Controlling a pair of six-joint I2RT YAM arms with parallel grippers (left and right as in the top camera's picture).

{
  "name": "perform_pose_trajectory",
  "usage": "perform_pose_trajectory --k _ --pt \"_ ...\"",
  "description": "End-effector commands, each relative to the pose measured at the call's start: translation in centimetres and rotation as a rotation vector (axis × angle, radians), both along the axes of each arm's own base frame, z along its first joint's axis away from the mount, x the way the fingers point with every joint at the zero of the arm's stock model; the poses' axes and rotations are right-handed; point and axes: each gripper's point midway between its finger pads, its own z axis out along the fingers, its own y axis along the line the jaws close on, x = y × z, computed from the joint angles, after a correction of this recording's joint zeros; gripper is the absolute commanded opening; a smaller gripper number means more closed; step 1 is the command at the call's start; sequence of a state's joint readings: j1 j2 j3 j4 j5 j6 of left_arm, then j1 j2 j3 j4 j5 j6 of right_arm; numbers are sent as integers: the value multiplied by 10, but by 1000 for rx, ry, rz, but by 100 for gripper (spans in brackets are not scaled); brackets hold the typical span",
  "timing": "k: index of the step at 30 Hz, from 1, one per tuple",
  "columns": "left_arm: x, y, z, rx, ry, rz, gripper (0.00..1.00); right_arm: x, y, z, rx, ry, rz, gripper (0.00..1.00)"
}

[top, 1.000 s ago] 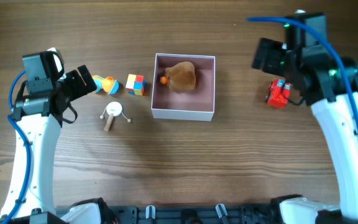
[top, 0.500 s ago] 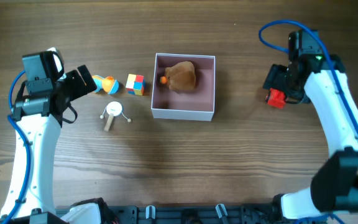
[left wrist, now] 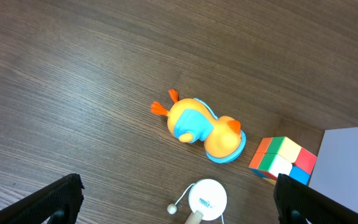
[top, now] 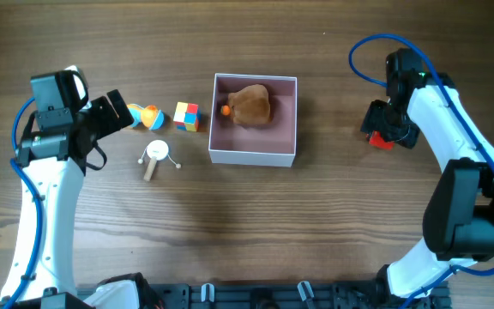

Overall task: Pack container
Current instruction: 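Move the right gripper to the red fire truck and grasp it, then lower the fire truck into the box beside the plush and release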

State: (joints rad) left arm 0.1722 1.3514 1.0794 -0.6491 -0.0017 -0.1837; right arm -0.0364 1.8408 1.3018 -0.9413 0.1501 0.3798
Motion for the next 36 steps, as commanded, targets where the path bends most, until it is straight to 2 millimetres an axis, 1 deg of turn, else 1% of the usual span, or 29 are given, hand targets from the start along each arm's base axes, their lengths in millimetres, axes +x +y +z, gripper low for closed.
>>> perform_pose_trajectory --k 1,5,8,11,13,14,17,19,20,21,24,25,26,27,28,29,31,34,35,36 --pt "5 0 7 3 -18 -15 100 -1 -1 -6 2 14 -5 67" --pt "4 0 7 3 -17 -15 100 -2 -1 -7 2 14 -5 63" --pt "5 0 7 3 -18 -15 100 -6 -1 -13 3 23 -6 57" --pt "5 0 7 3 -18 -15 100 -13 -1 -20 4 43 -6 49" --pt "5 0 7 3 -18 -15 100 -14 -1 -19 3 46 1 39" --pt "4 0 7 3 -17 -15 100 -13 -1 -18 2 43 10 35" --pt "5 0 7 3 -18 -15 100 -10 -1 -8 1 15 10 30" --pt "5 0 7 3 -18 -15 100 -6 -1 6 0 -14 13 27" --pt "5 0 7 3 -18 -15 100 -2 1 18 -1 -43 17 26" --pt "5 0 7 3 -18 -15 100 0 2 26 0 -62 20 26" --pt "4 0 7 3 -17 -15 100 11 21 67 63 -179 69 25" --pt "4 0 7 3 -17 -15 100 13 29 78 88 -211 94 26" --pt "5 0 7 3 -18 -15 100 14 43 95 128 -264 124 25" --pt "5 0 7 3 -18 -15 100 15 51 105 150 -294 143 25" --pt "5 0 7 3 -18 -15 100 15 67 122 192 -343 180 25" --pt "5 0 7 3 -18 -15 100 14 79 132 222 -373 208 24" --pt "5 0 7 3 -18 -15 100 10 109 157 286 -450 289 23" --pt "4 0 7 3 -17 -15 100 -1 151 184 340 -528 386 21" --pt "5 0 7 3 -18 -15 100 -3 162 188 350 -540 416 21" --pt "5 0 7 3 -18 -15 100 -6 177 191 363 -551 459 21"
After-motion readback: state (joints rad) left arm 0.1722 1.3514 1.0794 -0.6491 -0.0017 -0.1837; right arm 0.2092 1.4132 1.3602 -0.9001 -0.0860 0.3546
